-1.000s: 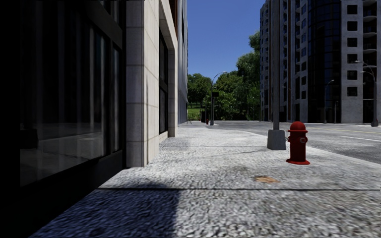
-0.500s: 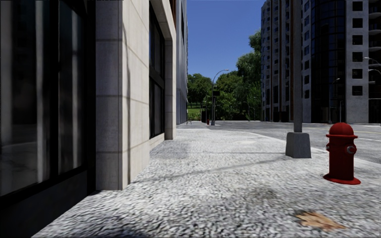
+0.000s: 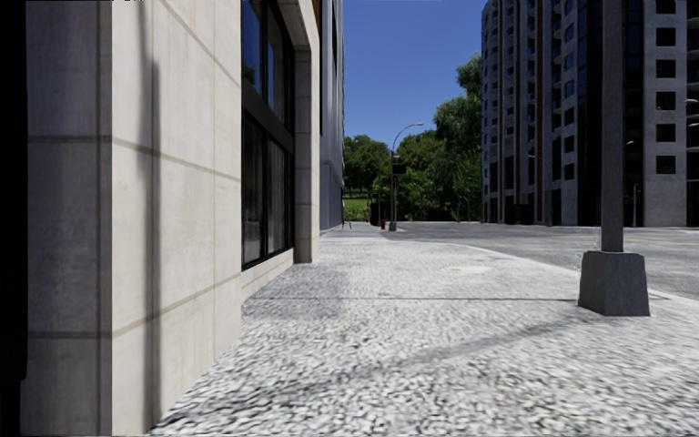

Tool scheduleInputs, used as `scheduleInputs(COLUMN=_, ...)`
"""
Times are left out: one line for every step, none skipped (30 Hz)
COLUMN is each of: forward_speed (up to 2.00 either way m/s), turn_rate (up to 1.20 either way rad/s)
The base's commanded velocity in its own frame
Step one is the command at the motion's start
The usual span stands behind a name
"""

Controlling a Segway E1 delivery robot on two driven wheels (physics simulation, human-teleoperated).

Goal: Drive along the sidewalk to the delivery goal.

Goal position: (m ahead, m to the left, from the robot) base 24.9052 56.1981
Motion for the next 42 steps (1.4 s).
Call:
scheduleInputs(forward_speed=2.00, turn_rate=-0.29)
scheduleInputs(forward_speed=2.00, turn_rate=-0.07)
scheduleInputs(forward_speed=2.00, turn_rate=0.00)
scheduleInputs(forward_speed=2.00, turn_rate=0.00)
scheduleInputs(forward_speed=2.00, turn_rate=0.00)
scheduleInputs(forward_speed=2.00, turn_rate=0.00)
scheduleInputs(forward_speed=2.00, turn_rate=0.00)
scheduleInputs(forward_speed=2.00, turn_rate=0.00)
scheduleInputs(forward_speed=2.00, turn_rate=0.00)
scheduleInputs(forward_speed=2.00, turn_rate=0.00)
scheduleInputs(forward_speed=2.00, turn_rate=0.00)
scheduleInputs(forward_speed=2.00, turn_rate=0.00)
scheduleInputs(forward_speed=2.00, turn_rate=0.00)
scheduleInputs(forward_speed=2.00, turn_rate=0.00)
scheduleInputs(forward_speed=2.00, turn_rate=0.00)
scheduleInputs(forward_speed=2.00, turn_rate=0.00)
scheduleInputs(forward_speed=2.00, turn_rate=0.00)
scheduleInputs(forward_speed=2.00, turn_rate=0.00)
scheduleInputs(forward_speed=2.00, turn_rate=0.00)
scheduleInputs(forward_speed=2.00, turn_rate=0.00)
scheduleInputs(forward_speed=2.00, turn_rate=0.00)
scheduleInputs(forward_speed=2.00, turn_rate=0.00)
scheduleInputs(forward_speed=2.00, turn_rate=0.00)
scheduleInputs(forward_speed=2.00, turn_rate=0.00)
scheduleInputs(forward_speed=2.00, turn_rate=0.00)
scheduleInputs(forward_speed=2.00, turn_rate=0.00)
scheduleInputs(forward_speed=2.00, turn_rate=0.00)
scheduleInputs(forward_speed=2.00, turn_rate=0.00)
scheduleInputs(forward_speed=2.00, turn_rate=0.00)
scheduleInputs(forward_speed=2.00, turn_rate=0.00)
scheduleInputs(forward_speed=2.00, turn_rate=0.00)
scheduleInputs(forward_speed=2.00, turn_rate=0.00)
scheduleInputs(forward_speed=2.00, turn_rate=0.00)
scheduleInputs(forward_speed=2.00, turn_rate=0.00)
scheduleInputs(forward_speed=2.00, turn_rate=0.00)
scheduleInputs(forward_speed=2.00, turn_rate=0.00)
scheduleInputs(forward_speed=2.00, turn_rate=0.00)
scheduleInputs(forward_speed=2.00, turn_rate=0.00)
scheduleInputs(forward_speed=2.00, turn_rate=0.00)
scheduleInputs(forward_speed=2.00, turn_rate=0.00)
scheduleInputs(forward_speed=2.00, turn_rate=0.00)
scheduleInputs(forward_speed=2.00, turn_rate=0.00)
